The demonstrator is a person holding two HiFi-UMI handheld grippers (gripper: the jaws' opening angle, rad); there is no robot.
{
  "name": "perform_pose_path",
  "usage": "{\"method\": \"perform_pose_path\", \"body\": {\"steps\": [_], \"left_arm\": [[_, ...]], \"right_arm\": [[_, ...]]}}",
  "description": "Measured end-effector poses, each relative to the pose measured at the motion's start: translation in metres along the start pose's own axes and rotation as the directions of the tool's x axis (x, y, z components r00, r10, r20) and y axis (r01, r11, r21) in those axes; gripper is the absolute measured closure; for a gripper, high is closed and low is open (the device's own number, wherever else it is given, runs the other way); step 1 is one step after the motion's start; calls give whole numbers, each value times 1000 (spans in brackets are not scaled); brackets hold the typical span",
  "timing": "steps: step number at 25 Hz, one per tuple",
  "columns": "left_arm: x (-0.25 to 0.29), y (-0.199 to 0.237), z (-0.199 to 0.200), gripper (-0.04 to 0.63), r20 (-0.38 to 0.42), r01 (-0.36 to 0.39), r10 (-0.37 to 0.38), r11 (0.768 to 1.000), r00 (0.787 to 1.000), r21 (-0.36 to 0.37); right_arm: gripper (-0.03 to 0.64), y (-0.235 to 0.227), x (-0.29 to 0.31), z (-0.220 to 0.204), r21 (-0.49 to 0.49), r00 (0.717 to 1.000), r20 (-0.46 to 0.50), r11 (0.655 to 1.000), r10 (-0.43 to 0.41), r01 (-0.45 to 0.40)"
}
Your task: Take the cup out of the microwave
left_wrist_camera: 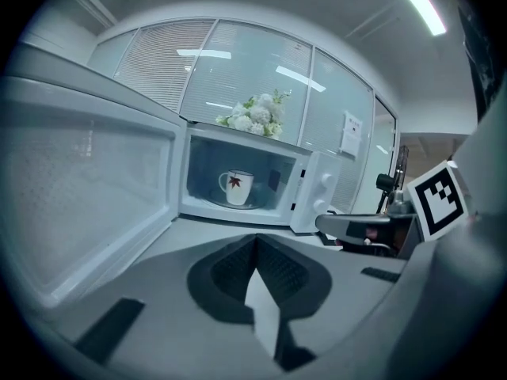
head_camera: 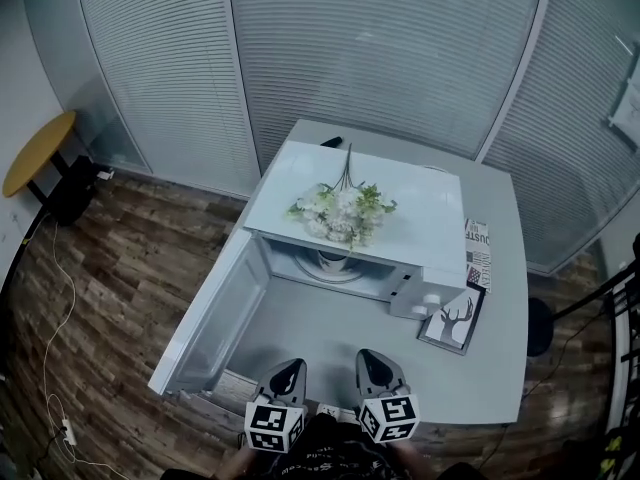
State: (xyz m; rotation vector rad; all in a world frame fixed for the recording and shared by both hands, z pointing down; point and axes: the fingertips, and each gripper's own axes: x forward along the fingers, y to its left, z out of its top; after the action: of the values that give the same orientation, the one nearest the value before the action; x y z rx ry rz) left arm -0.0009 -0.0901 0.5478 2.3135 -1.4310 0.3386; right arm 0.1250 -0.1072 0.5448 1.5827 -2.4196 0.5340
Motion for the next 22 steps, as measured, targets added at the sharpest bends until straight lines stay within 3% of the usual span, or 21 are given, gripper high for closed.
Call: {"method": "perform_pose_path", "body": {"steps": [10, 22], "left_arm": [[34, -5, 12, 591, 29, -53, 54, 998, 998, -19], [43, 11, 29, 591, 37, -36, 37, 999, 999, -5]], "right_arm": [[612, -21, 27, 20, -30, 999, 19, 998, 48, -47], [611, -12, 47, 39, -57, 999, 19, 997, 46, -45]]}}
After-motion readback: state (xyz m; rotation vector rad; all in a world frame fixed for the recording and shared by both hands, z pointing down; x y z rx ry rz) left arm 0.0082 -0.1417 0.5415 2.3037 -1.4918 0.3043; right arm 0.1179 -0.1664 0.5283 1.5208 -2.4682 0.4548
